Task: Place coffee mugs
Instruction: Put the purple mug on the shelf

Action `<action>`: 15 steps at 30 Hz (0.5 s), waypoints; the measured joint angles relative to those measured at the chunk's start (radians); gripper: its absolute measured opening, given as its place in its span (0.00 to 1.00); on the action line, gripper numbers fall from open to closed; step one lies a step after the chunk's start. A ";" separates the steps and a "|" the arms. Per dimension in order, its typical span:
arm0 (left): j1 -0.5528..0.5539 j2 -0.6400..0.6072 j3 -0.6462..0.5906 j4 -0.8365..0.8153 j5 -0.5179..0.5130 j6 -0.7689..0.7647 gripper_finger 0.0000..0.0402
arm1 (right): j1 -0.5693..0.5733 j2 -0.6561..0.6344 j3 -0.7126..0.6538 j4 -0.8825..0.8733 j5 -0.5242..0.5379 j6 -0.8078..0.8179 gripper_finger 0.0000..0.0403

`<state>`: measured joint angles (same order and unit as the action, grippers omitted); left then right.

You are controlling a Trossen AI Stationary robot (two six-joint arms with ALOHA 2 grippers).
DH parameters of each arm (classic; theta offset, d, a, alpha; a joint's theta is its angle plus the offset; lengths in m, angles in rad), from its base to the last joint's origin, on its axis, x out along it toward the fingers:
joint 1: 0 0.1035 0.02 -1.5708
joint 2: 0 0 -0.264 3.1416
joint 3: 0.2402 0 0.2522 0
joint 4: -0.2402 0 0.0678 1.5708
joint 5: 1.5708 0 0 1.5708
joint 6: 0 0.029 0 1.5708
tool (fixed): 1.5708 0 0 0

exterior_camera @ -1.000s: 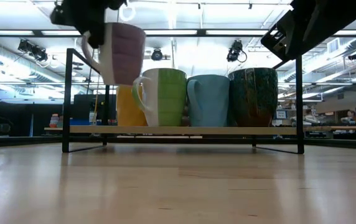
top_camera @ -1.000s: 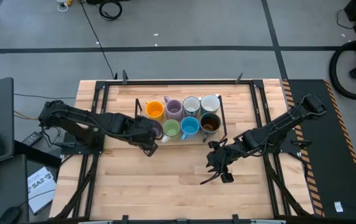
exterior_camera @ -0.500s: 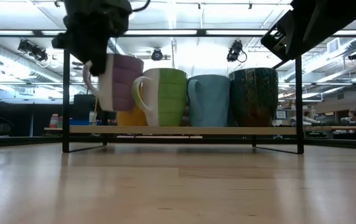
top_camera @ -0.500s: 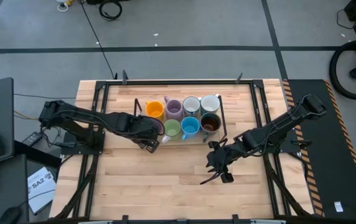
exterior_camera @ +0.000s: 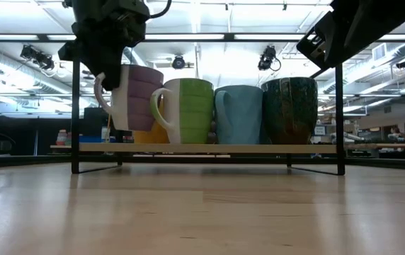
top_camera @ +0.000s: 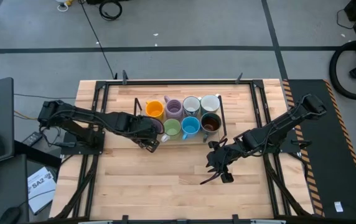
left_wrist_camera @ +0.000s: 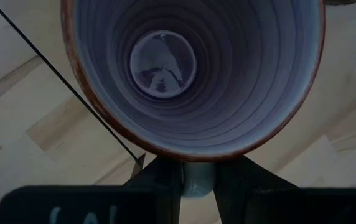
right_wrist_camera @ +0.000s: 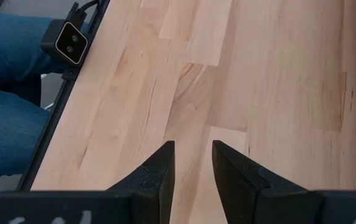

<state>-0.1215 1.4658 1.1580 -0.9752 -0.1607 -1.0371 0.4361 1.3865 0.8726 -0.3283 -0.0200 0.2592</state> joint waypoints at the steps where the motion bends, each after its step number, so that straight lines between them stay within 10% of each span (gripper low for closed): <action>1: 0.000 0.000 0.000 0.000 0.000 -0.004 0.18 | 0.000 0.000 0.000 0.000 0.000 0.000 0.28; 15: 0.000 0.003 -0.002 0.000 -0.002 -0.025 0.21 | 0.000 0.000 0.000 0.000 0.000 0.000 0.28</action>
<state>-0.1211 1.4685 1.1561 -0.9749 -0.1627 -1.0623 0.4361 1.3865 0.8726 -0.3283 -0.0200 0.2589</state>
